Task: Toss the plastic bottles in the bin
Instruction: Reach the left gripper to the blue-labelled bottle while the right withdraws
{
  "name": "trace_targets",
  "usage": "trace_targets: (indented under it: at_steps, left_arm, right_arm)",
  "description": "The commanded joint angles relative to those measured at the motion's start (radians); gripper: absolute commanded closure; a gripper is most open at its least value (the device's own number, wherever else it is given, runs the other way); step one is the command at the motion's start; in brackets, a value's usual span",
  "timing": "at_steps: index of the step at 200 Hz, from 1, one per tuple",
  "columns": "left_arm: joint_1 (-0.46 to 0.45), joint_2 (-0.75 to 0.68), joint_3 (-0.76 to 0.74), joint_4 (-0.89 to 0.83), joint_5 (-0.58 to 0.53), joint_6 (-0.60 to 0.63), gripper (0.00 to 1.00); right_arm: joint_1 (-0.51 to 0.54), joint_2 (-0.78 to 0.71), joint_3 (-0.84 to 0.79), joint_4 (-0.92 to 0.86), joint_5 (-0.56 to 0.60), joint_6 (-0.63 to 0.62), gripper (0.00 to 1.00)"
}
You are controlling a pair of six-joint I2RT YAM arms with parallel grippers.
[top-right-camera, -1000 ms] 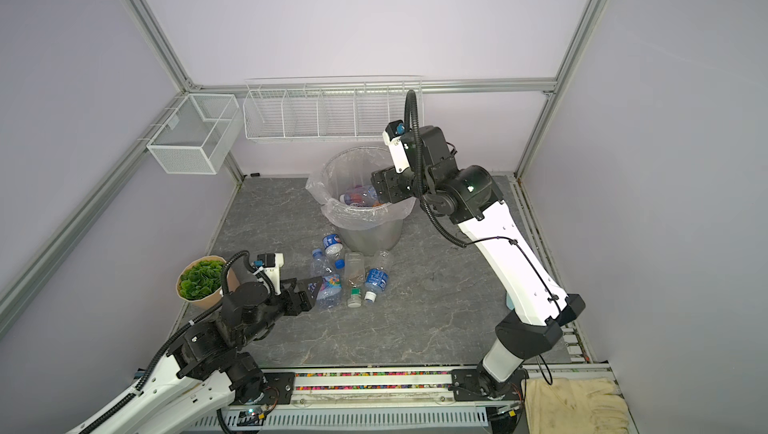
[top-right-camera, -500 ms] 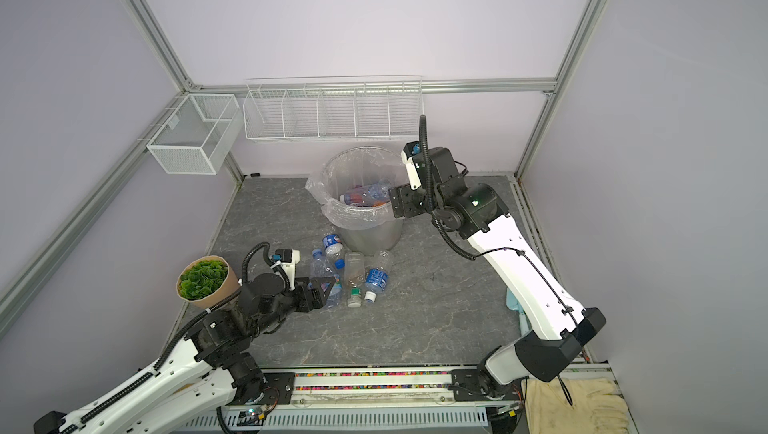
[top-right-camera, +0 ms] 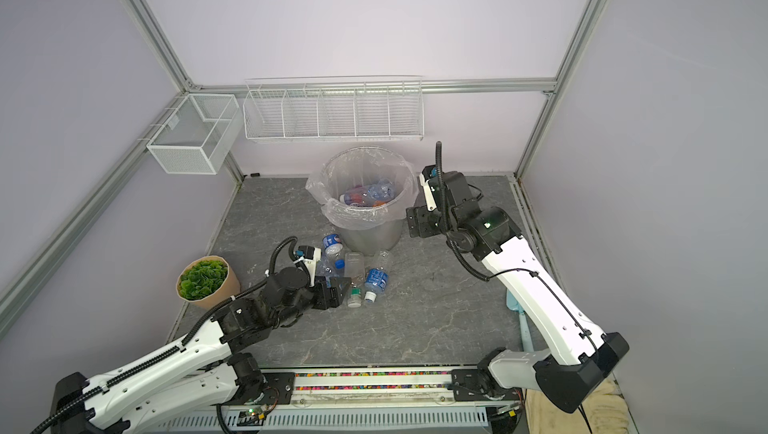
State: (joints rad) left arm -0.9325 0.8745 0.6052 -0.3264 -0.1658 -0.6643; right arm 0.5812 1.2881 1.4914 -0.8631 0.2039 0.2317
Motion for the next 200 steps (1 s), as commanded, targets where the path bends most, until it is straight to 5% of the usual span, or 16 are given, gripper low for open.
trace_targets:
  at_steps: [1,114,200]
  left_arm:
    - [-0.009,0.042,0.056,0.016,-0.027,0.009,0.11]
    - [-0.052,0.356,0.229,0.028,0.003,0.07,0.14]
    - [-0.054,0.624,0.398,-0.02,0.043,0.087,0.15]
  right_arm:
    - [-0.015,-0.048,-0.051,0.036,0.017,0.03,0.12]
    - [-0.049,-0.183,-0.374,0.08,-0.028,0.143,0.12]
    - [-0.076,-0.222,-0.44,0.089,-0.04,0.16,0.11]
